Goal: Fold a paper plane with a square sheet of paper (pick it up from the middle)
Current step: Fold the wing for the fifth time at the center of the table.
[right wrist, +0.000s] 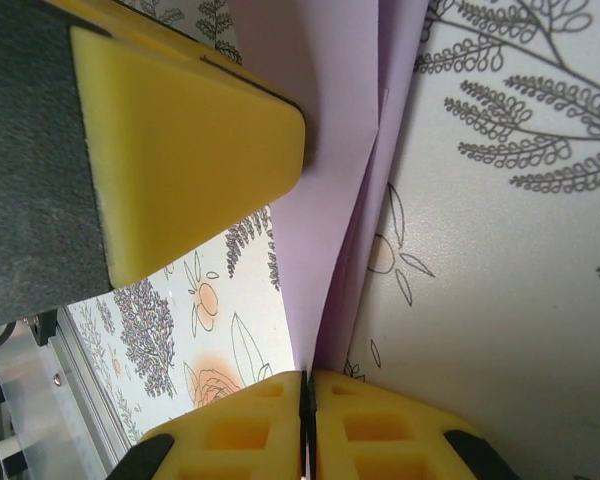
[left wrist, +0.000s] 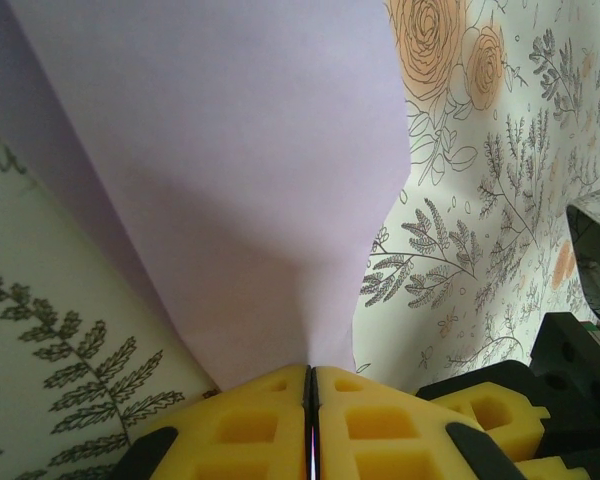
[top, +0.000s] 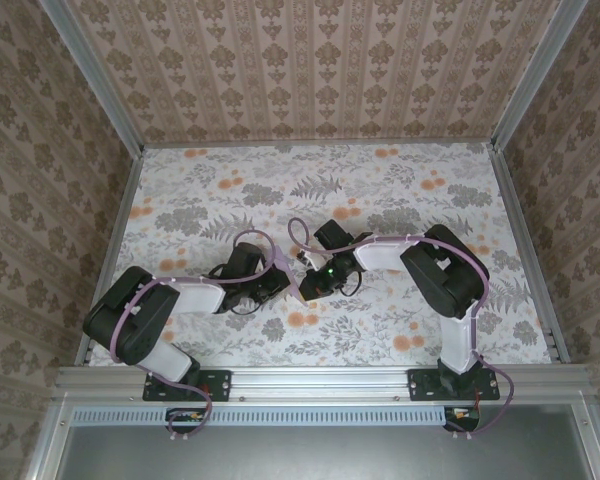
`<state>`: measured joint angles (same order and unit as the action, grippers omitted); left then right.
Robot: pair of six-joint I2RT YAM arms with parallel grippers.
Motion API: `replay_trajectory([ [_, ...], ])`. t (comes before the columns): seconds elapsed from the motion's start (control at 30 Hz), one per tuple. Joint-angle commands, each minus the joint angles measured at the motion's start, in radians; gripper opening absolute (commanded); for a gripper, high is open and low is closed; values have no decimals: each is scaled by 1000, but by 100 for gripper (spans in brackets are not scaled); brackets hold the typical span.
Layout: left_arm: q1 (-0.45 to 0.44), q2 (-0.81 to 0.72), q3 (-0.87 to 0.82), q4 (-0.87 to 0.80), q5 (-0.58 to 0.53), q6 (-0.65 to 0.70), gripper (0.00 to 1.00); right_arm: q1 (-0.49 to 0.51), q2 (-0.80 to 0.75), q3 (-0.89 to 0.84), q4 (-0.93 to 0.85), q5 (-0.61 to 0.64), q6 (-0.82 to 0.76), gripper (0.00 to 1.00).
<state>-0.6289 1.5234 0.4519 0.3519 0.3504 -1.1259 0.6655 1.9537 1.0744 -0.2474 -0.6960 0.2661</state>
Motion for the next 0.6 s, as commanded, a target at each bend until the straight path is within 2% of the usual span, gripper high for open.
replay_trajectory([
  [0.0,-6,7,-24,-36,-27,-9,10,5,-19,10,-58,5,-7,15],
  [0.13,-6,5,-24,-39,-28,-9,10,6,-35,3,-69,9,-6,16],
  [0.23,-6,5,-24,-39,-30,-9,10,12,-33,-13,-70,20,-4,13],
  [0.4,-6,6,-25,-41,-31,-11,10,40,-32,-37,-68,125,6,12],
  [0.57,-4,5,-24,-44,-31,-7,10,44,-176,-96,-3,228,51,22],
])
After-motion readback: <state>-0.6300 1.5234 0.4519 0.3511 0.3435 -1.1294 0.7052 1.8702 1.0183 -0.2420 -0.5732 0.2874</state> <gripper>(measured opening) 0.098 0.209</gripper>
